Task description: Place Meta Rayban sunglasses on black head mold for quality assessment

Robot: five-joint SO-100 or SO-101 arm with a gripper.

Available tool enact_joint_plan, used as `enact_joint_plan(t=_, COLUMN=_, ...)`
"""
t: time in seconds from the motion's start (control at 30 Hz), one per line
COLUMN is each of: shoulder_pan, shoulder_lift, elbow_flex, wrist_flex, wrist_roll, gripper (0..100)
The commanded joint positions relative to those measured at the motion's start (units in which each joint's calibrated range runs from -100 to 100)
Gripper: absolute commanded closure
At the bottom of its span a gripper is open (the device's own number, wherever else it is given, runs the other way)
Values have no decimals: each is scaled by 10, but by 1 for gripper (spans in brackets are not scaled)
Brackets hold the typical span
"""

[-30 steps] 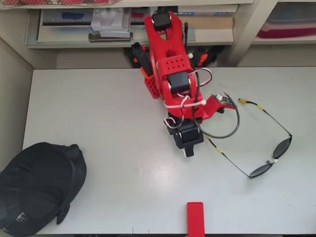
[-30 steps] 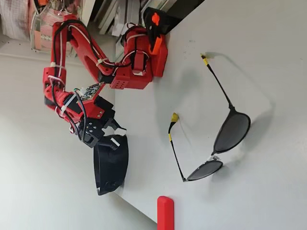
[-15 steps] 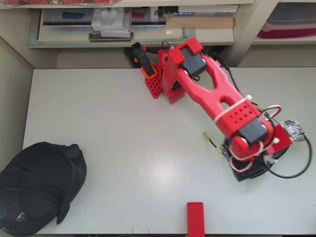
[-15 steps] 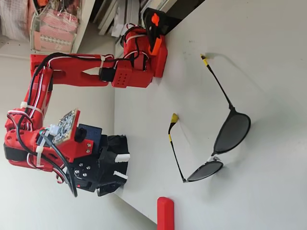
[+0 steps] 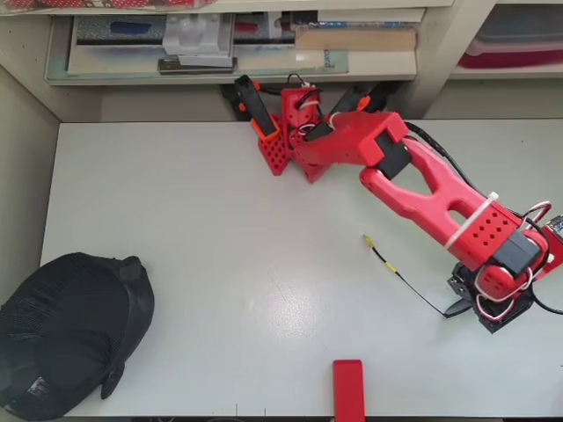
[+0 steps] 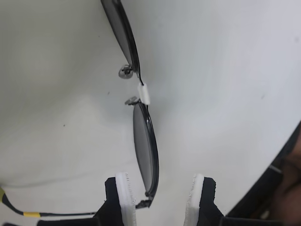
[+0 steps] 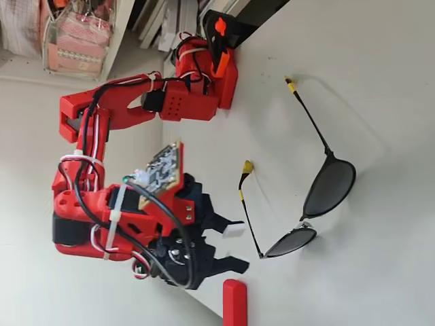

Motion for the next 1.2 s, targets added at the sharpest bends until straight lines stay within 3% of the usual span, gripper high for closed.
enact_joint_plan(t=0.0, shoulder_pan=-45, shoulder_lift=15, elbow_flex=-102, wrist_flex=-1, wrist_roll=-42, gripper=39)
enact_joint_plan(t=0.83, shoulder_pan=-81, shoulder_lift=85, elbow_flex=-129, wrist_flex=-10, wrist_roll=-60, gripper=39)
enact_joint_plan(t=1.17, shoulder_pan=-101, shoulder_lift=88, elbow_flex=-129, wrist_flex=-10, wrist_roll=-91, gripper=39)
